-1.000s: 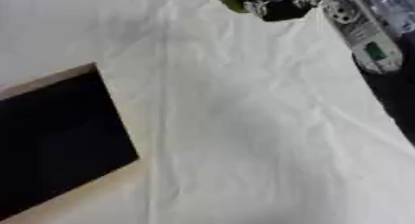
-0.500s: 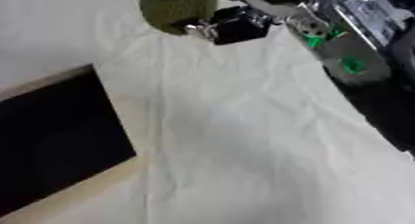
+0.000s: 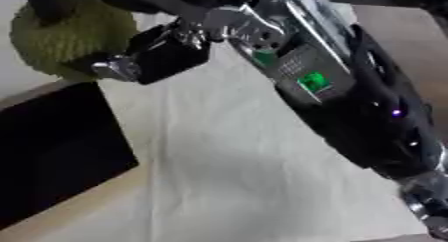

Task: Pick up objects on the table and place them in the box.

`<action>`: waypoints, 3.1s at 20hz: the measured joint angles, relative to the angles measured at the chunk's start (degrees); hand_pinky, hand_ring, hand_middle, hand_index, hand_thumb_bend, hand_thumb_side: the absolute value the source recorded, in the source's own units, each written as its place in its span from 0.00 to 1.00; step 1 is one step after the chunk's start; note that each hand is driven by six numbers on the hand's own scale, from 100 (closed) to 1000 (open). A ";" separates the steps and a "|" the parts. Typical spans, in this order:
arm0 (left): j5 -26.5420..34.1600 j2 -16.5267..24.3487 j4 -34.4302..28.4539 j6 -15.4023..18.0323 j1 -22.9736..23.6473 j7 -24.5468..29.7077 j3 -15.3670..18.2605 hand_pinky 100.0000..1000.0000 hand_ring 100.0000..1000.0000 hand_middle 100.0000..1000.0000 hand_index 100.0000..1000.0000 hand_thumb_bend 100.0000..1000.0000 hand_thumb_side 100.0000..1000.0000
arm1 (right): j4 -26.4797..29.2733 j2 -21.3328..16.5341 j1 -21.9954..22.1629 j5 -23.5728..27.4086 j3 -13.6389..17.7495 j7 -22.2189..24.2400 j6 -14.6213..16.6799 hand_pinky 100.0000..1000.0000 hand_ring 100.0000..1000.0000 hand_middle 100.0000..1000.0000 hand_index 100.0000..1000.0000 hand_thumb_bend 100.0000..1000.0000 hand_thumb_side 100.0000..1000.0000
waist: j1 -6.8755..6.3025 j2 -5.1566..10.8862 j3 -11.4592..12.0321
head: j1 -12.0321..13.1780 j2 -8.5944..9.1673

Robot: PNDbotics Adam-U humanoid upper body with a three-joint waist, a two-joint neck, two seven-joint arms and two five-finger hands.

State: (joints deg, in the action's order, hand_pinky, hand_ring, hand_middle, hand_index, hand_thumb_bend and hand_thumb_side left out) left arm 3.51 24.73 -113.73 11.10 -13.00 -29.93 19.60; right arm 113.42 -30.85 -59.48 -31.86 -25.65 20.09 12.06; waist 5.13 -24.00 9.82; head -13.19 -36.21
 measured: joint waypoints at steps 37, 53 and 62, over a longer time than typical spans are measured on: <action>0.30 -1.35 0.00 -0.66 -0.20 0.77 -0.33 0.45 0.48 0.50 0.69 0.27 0.53 | -16.83 16.85 4.48 -14.32 -11.03 5.70 -4.12 0.65 0.48 0.58 0.59 0.28 0.00 | 0.65 0.01 1.96 | -0.11 -0.46; 0.30 -1.54 0.00 -0.83 -0.20 0.94 -0.33 0.45 0.48 0.49 0.69 0.27 0.53 | -18.22 17.04 4.54 -20.71 -10.05 12.62 2.85 0.76 0.73 0.77 0.87 0.50 0.02 | 0.68 0.01 1.86 | -0.08 -0.44; 0.30 -1.55 0.00 -0.89 -0.10 0.92 -0.30 0.45 0.48 0.49 0.69 0.27 0.53 | -5.35 14.09 6.11 -17.81 -2.42 4.10 -3.16 0.76 0.63 0.72 0.83 0.49 0.11 | 0.53 0.01 1.26 | 0.59 -0.41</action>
State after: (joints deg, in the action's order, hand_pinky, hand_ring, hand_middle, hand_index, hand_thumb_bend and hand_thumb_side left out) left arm 3.81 23.18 -113.73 10.22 -13.10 -29.00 19.30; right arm 108.07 -16.76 -53.37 -49.67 -28.07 24.19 8.90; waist 5.66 -23.99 11.08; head -12.61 -36.62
